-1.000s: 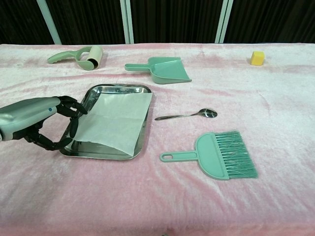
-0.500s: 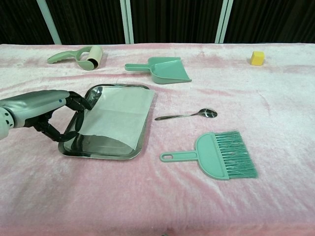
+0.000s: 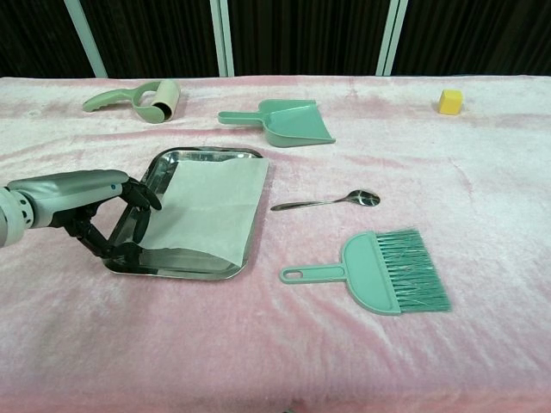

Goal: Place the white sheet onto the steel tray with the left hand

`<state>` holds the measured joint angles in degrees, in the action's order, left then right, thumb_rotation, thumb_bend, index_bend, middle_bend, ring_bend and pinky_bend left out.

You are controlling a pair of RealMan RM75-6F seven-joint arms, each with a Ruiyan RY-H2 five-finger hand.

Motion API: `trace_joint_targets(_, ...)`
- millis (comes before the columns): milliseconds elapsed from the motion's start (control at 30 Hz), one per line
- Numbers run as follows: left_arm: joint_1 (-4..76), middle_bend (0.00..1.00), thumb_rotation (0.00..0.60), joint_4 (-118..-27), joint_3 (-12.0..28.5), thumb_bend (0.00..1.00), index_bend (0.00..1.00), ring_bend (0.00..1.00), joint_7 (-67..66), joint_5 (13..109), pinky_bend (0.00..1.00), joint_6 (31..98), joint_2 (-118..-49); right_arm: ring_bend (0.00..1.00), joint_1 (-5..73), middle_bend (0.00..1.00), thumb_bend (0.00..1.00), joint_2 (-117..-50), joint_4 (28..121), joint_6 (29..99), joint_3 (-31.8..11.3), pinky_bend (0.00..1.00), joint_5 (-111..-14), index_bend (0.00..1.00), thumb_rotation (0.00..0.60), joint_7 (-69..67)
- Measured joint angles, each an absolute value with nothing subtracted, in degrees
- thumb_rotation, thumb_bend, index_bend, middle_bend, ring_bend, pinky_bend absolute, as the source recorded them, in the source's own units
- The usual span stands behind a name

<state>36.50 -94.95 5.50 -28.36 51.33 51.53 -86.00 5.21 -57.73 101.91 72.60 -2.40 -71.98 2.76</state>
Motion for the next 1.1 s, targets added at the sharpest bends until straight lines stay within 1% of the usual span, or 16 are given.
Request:
trace_joint_targets(133,38.2,0.16,0.600,-95.3,5.6,0.39,0.63,0.00,-30.5,48.9,0.00,52.0,-86.1,0.09,5.2,0.01,0.24,-57.8,101.9,72.6,-2.4,0.15,-71.9,0.00,0.600,2.8)
trace_joint_targets(433,39.5,0.16,0.600,-96.5,5.4,0.38,0.63,0.00,-32.5,47.5,0.00,54.8,-87.0,0.09,5.2,0.01,0.24,-57.8,101.9,72.6,-2.4,0.15,-72.0,0.00,0.600,2.8)
trace_joint_targets(733,41.5,0.16,0.600,-99.1,5.4,0.38,0.63,0.00,-37.3,38.0,0.00,57.3,-86.9,0.09,5.3,0.01,0.24,-57.8,101.9,72.4,-2.3,0.15,-72.0,0.00,0.600,2.8)
trace_joint_targets(1100,43.5,0.16,0.600,-98.5,5.3,0.38,0.63,0.00,-38.2,36.0,0.00,58.1,-88.0,0.09,5.2,0.01,0.24,-57.8,102.0,72.5,-2.3,0.15,-72.0,0.00,0.600,2.9)
